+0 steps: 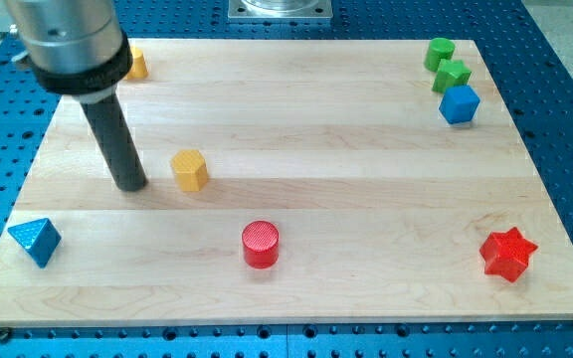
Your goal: Slide the yellow hexagon to the bottom left of the blue cube
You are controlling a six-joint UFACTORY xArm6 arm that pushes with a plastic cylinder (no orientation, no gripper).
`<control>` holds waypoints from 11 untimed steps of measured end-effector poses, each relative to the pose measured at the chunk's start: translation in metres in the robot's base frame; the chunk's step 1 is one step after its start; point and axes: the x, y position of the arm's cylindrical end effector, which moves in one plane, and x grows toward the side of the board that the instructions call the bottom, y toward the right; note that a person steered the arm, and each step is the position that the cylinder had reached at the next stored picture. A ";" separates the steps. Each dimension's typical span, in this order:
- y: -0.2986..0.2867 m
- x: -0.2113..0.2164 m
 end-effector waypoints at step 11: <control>0.404 -0.038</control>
